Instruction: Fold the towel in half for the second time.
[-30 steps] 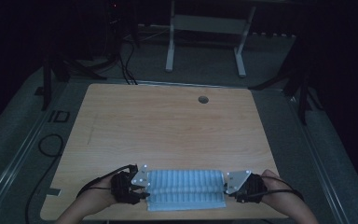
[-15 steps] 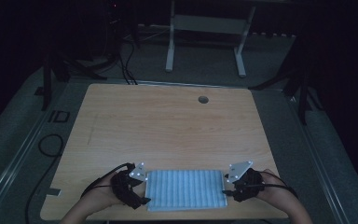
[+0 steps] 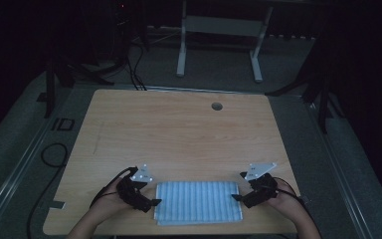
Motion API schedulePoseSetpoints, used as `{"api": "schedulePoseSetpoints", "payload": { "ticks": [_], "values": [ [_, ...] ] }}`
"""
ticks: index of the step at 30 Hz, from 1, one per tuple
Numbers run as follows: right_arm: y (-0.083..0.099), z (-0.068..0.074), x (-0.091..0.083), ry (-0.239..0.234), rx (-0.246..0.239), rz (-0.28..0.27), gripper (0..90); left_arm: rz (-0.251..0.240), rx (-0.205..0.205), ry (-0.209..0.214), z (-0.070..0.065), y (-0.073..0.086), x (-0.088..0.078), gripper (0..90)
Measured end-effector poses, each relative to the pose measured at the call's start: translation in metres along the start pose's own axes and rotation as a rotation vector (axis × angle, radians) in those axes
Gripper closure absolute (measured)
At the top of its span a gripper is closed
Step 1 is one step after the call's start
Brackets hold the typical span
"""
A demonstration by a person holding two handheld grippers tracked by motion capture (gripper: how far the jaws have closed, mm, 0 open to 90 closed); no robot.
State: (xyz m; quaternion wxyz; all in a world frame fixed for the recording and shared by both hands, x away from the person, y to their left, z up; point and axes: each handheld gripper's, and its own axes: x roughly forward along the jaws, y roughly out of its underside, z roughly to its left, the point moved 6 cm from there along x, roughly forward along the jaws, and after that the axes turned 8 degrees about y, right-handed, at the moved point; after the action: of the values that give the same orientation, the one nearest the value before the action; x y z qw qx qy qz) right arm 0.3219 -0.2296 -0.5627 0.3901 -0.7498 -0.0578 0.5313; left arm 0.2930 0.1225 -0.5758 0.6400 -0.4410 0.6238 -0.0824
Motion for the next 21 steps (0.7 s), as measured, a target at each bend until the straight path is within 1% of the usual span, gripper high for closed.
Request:
{"api": "schedulePoseSetpoints", "payload": {
  "ticks": [1, 2, 3, 4, 6, 7, 8, 9, 11, 12, 13, 14, 15, 16, 17, 19, 20, 21],
  "values": [
    [0.002, -0.002, 0.001, 0.006, 0.007, -0.012, 13.4, -0.02, -0.007, -0.014, 0.004, 0.001, -0.001, 14.0],
    [0.004, -0.006, 0.003, 0.035, 0.01, -0.023, 13.4, -0.037, -0.009, -0.027, 0.008, 0.002, -0.001, 14.0],
    [0.005, -0.01, 0.003, 0.066, 0.032, -0.043, 13.4, -0.052, -0.005, -0.039, 0.011, 0.004, -0.003, 14.1],
    [0.007, -0.013, 0.003, 0.081, 0.047, -0.07, 13.4, -0.058, -0.014, -0.05, 0.015, 0.006, -0.004, 14.1],
    [0.011, -0.023, 0.002, 0.145, 0.081, -0.114, 13.5, -0.09, -0.016, -0.073, 0.021, 0.01, -0.006, 14.0],
    [0.014, -0.027, 0.002, 0.165, 0.097, -0.128, 13.5, -0.108, -0.027, -0.102, 0.026, 0.014, -0.01, 14.0],
    [0.014, -0.027, 0.002, 0.165, 0.097, -0.128, 13.5, -0.108, -0.027, -0.102, 0.026, 0.014, -0.01, 14.0],
    [0.021, -0.034, 0.001, 0.189, 0.134, -0.14, 13.5, -0.117, -0.034, -0.112, 0.028, 0.016, -0.011, 14.0],
    [0.027, -0.04, 0.001, 0.218, 0.146, -0.144, 13.5, -0.137, -0.049, -0.146, 0.033, 0.02, -0.015, 14.1],
    [0.031, -0.042, 0.001, 0.228, 0.163, -0.147, 13.5, -0.144, -0.055, -0.165, 0.037, 0.023, -0.017, 14.0],
    [0.031, -0.042, 0.001, 0.228, 0.163, -0.147, 13.5, -0.144, -0.055, -0.165, 0.037, 0.023, -0.017, 14.1],
    [0.035, -0.045, 0.0, 0.239, 0.181, -0.149, 13.5, -0.154, -0.078, -0.203, 0.043, 0.029, -0.022, 14.1],
    [0.042, -0.049, -0.002, 0.273, 0.2, -0.156, 13.4, -0.165, -0.096, -0.213, 0.046, 0.033, -0.025, 14.1],
    [0.046, -0.051, -0.004, 0.294, 0.215, -0.16, 13.5, -0.168, -0.102, -0.22, 0.048, 0.035, -0.027, 14.1],
    [0.048, -0.052, -0.006, 0.313, 0.22, -0.163, 13.4, -0.178, -0.116, -0.24, 0.051, 0.038, -0.03, 14.1],
    [0.052, -0.055, -0.01, 0.344, 0.247, -0.173, 13.4, -0.193, -0.142, -0.256, 0.054, 0.043, -0.035, 14.1],
    [0.054, -0.056, -0.012, 0.374, 0.25, -0.175, 13.4, -0.198, -0.15, -0.269, 0.056, 0.046, -0.037, 14.1],
    [0.056, -0.058, -0.014, 0.399, 0.257, -0.171, 13.4, -0.201, -0.158, -0.274, 0.057, 0.048, -0.039, 14.1]
  ]
}}
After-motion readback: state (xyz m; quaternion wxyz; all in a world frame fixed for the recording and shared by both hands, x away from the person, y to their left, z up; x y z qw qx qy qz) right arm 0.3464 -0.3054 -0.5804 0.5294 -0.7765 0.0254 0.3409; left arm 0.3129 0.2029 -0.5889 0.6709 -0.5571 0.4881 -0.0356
